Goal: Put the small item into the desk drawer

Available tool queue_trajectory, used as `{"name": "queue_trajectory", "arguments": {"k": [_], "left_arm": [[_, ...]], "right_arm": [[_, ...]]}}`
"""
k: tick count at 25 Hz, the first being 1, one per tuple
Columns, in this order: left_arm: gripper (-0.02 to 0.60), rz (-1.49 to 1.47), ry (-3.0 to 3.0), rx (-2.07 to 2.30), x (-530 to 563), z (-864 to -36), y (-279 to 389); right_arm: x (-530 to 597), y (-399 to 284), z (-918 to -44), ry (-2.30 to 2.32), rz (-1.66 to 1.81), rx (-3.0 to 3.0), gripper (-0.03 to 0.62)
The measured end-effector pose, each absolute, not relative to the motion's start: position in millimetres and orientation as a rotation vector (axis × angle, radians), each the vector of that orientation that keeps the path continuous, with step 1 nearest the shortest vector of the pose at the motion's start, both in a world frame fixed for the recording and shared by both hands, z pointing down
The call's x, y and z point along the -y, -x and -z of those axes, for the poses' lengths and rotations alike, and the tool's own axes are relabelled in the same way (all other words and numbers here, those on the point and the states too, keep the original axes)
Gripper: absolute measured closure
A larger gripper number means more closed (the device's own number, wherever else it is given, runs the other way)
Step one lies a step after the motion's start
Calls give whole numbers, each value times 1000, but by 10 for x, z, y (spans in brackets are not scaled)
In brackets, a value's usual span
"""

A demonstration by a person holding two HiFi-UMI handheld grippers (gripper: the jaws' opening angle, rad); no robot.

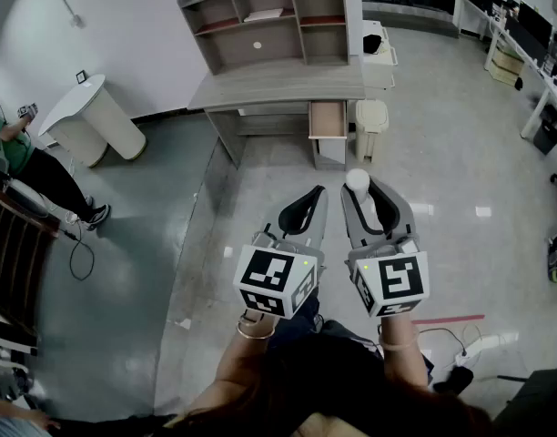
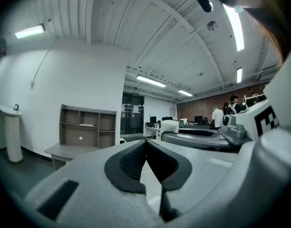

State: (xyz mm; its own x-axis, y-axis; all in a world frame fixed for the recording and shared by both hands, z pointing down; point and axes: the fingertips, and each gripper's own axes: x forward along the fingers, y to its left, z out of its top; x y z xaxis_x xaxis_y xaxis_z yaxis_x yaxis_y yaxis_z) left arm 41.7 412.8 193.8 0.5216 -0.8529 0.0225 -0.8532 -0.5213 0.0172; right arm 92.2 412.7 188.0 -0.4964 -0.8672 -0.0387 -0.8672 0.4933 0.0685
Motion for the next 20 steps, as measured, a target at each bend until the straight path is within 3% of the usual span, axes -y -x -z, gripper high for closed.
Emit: {"name": "queue_trajectory", "arguments": {"k": [20], "left_arm": [[566, -7, -2748, 1434, -2890, -2024, 153]], "right_arm": [[-2926, -387, -1956, -1695, 173, 2667, 476]]}}
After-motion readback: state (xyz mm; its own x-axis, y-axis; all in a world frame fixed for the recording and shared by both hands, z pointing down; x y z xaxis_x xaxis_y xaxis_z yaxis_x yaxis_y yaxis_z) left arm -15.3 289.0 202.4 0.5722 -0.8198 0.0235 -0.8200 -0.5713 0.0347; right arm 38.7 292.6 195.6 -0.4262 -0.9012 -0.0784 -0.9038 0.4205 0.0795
